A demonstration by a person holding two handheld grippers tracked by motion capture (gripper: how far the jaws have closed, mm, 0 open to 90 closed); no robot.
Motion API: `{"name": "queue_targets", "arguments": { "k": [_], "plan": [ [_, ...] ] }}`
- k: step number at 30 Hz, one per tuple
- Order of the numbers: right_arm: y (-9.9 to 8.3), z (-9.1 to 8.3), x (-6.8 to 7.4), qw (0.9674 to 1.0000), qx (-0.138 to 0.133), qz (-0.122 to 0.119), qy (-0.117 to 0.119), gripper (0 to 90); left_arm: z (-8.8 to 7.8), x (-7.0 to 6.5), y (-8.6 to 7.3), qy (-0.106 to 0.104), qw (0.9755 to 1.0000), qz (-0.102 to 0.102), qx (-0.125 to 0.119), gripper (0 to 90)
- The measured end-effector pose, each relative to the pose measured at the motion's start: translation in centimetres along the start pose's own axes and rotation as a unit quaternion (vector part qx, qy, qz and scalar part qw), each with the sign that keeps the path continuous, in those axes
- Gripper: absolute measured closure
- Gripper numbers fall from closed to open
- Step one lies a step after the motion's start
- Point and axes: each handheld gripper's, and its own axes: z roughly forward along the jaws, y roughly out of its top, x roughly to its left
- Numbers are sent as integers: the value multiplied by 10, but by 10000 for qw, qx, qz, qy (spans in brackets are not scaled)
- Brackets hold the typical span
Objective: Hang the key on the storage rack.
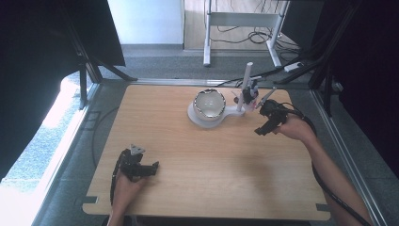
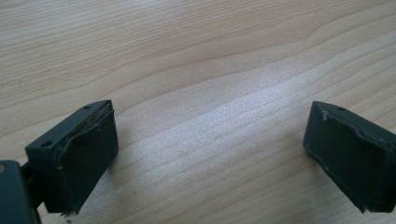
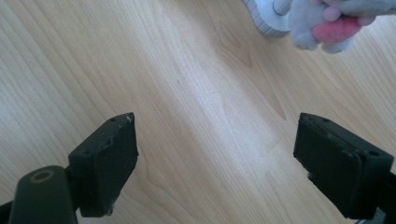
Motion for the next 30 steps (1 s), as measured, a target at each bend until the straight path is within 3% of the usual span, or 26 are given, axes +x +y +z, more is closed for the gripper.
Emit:
{"name": "queue_targets", "arguments": {
  "k": [16, 30],
  "plan": [
    [-26, -11, 21, 9993, -381, -39, -23, 140, 1, 0, 0, 11, 10000, 7, 63, 0],
    [-59, -24, 33, 9980, -615, 114, -88, 134, 1, 0, 1, 24, 10000, 7, 54, 0]
  ]
}}
